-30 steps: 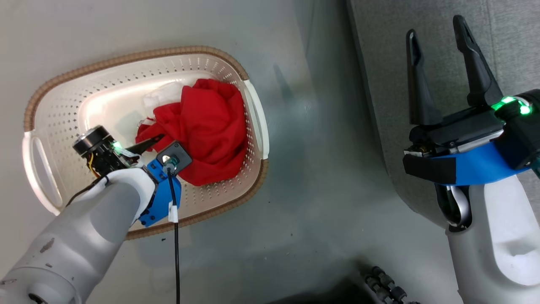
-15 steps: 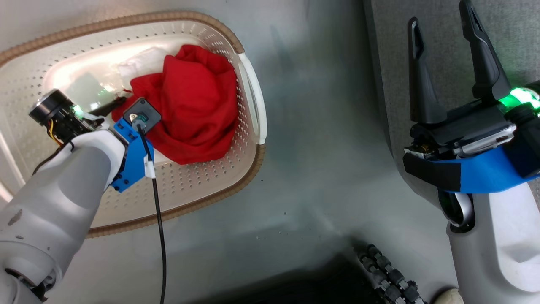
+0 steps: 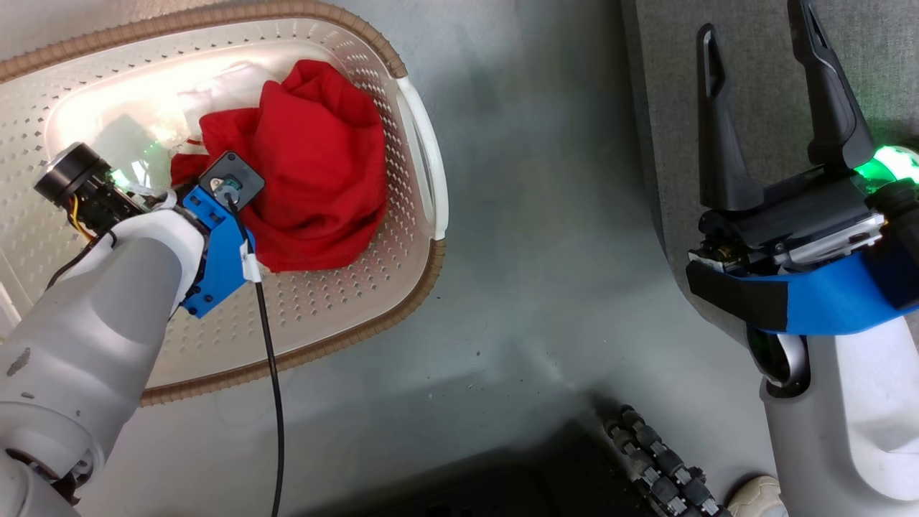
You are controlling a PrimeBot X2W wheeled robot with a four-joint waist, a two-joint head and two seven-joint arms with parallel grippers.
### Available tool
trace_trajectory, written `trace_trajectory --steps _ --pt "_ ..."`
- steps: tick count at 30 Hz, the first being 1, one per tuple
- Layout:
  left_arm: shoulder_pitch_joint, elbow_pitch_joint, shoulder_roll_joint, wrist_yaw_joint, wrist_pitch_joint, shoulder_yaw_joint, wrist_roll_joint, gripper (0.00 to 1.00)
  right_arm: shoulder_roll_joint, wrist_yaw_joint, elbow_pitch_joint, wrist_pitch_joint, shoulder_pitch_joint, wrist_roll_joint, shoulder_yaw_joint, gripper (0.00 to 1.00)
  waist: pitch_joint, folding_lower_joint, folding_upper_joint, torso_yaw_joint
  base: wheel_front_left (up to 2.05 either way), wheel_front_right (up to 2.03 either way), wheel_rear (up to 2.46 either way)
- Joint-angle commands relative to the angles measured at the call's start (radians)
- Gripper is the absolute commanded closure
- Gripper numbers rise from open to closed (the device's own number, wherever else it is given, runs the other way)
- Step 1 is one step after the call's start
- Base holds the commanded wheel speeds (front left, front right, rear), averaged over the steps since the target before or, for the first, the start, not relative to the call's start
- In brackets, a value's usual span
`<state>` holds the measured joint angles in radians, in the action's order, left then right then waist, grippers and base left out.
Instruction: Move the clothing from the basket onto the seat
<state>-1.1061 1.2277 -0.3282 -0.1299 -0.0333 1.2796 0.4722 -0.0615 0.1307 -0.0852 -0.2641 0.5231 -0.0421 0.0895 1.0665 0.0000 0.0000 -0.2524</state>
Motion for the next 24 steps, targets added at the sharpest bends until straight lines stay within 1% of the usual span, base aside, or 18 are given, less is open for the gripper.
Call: trace_trajectory --steps 1,9,13,18,24 --pt "-0.010 0.000 0.001 -0.001 0.006 0.003 -0.004 1.00 0.003 0.000 0.005 -0.001 0.004 0.001 -0.005 0.00 -0.002 0.0000 0.0000 0.001 0.00 0.00 0.00" --pt "-0.007 -0.018 0.018 -0.001 0.006 0.003 0.018 1.00 0.004 0.000 0.010 -0.001 0.009 0.004 -0.009 0.00 -0.025 0.0000 0.0000 0.018 0.00 0.00 0.00" --pt "0.002 -0.032 0.034 -0.001 -0.019 0.003 0.065 1.00 -0.002 0.000 0.017 -0.001 0.009 0.005 -0.013 0.00 -0.047 0.0000 0.0000 0.033 0.00 0.00 0.00" --pt "0.014 -0.054 0.051 -0.001 -0.037 0.003 0.105 1.00 -0.010 0.000 0.027 -0.001 0.007 0.007 -0.016 0.00 -0.089 0.0000 0.0000 0.051 0.00 0.00 0.00" --pt "0.040 -0.099 0.075 -0.001 -0.078 0.003 0.106 1.00 -0.020 0.000 0.042 -0.001 -0.002 0.008 -0.021 0.00 -0.156 0.0000 0.0000 0.078 0.00 0.00 0.00"
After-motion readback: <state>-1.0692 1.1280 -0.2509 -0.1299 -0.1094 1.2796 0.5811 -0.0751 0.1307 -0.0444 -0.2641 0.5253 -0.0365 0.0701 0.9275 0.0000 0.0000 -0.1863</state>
